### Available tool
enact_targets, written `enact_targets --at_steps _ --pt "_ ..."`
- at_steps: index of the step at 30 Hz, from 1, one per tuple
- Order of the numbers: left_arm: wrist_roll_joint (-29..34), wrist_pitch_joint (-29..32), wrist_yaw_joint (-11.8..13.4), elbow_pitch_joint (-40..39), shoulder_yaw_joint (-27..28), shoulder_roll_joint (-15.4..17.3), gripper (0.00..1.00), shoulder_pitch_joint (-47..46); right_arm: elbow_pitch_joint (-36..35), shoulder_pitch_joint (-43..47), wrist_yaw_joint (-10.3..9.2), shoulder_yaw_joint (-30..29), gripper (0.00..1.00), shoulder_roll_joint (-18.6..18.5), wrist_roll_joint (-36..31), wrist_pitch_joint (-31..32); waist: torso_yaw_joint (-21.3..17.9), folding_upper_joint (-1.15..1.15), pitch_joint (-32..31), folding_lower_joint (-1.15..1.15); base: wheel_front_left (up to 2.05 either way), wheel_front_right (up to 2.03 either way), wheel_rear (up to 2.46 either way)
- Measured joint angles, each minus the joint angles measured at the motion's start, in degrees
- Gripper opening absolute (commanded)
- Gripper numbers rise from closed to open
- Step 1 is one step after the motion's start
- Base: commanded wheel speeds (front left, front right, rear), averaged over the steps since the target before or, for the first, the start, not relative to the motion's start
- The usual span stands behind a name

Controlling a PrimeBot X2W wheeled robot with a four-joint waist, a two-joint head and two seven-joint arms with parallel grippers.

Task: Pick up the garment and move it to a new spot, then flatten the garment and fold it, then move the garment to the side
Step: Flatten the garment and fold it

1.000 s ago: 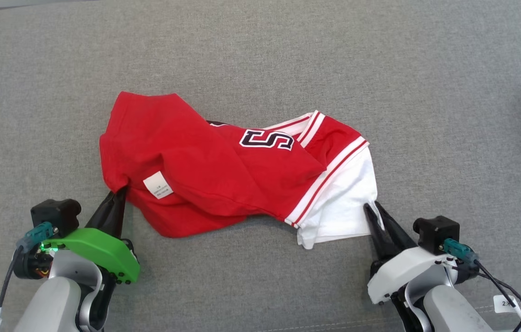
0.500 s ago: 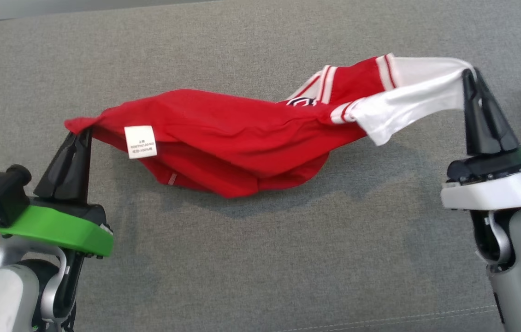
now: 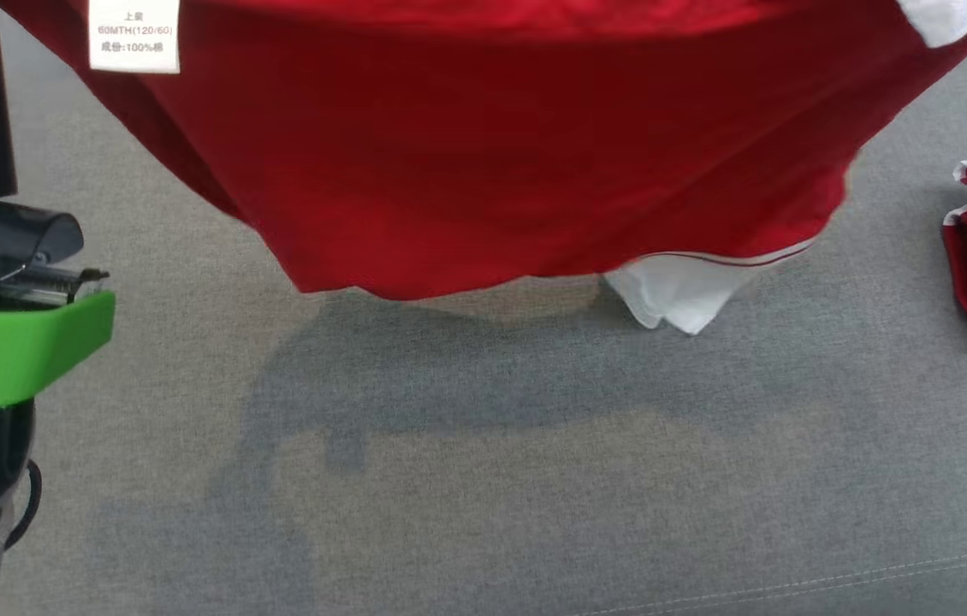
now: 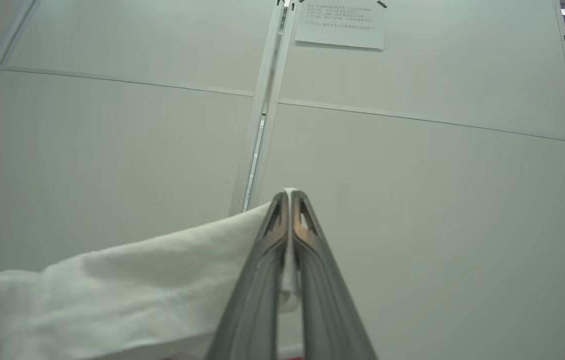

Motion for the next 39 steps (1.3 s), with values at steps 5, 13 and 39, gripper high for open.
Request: enact_targets --at_steps 5,13,39 --pt "1.0 1.4 0.2 -1.4 -0.3 0.5 0.0 -3.3 -2.0 -2.5 0.0 -1.4 0.0 -1.1 0.5 3.0 -0.8 0.0 -1.3 0.0 0.0 0.0 0.0" --pt "-0.7 1.8 0.1 0.3 -0.9 -0.6 0.0 -5.0 1.5 -3.0 0.0 -0.9 0.0 -1.1 2.6 5.4 -1.5 0.0 -0.5 0.0 0.0 0.0 0.0" --pt "-7.7 -13.4 -12.4 71.0 -3.8 -12.7 0.0 -48.7 67.3 -54.1 0.0 14.7 0.0 4.6 8.0 -10.2 -1.1 0.0 13.2 0.01 0.0 0.0 0.0"
